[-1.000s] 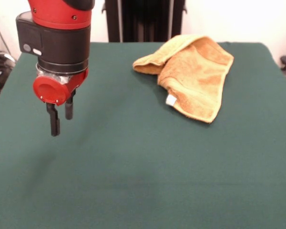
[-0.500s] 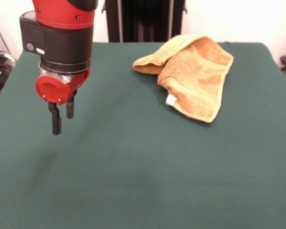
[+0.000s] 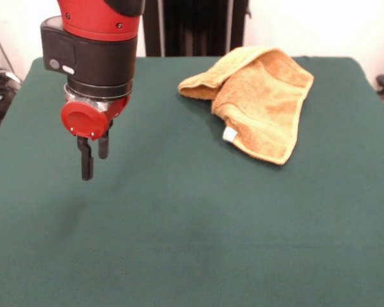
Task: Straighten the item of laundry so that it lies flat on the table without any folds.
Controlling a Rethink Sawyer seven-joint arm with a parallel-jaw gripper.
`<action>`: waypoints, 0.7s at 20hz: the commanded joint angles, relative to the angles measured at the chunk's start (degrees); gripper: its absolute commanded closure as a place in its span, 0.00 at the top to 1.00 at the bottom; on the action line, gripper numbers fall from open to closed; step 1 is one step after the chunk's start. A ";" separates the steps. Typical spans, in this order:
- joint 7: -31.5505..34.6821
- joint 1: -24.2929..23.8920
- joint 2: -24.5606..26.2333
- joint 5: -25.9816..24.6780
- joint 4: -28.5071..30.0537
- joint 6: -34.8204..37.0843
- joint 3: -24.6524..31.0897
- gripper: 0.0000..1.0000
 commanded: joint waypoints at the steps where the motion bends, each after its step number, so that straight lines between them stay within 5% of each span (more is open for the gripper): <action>1: 20.67 3.55 0.44 3.80 8.59 -2.69 0.79 1.00; 14: 19.86 4.63 -0.10 6.94 9.87 -3.33 -0.49 1.00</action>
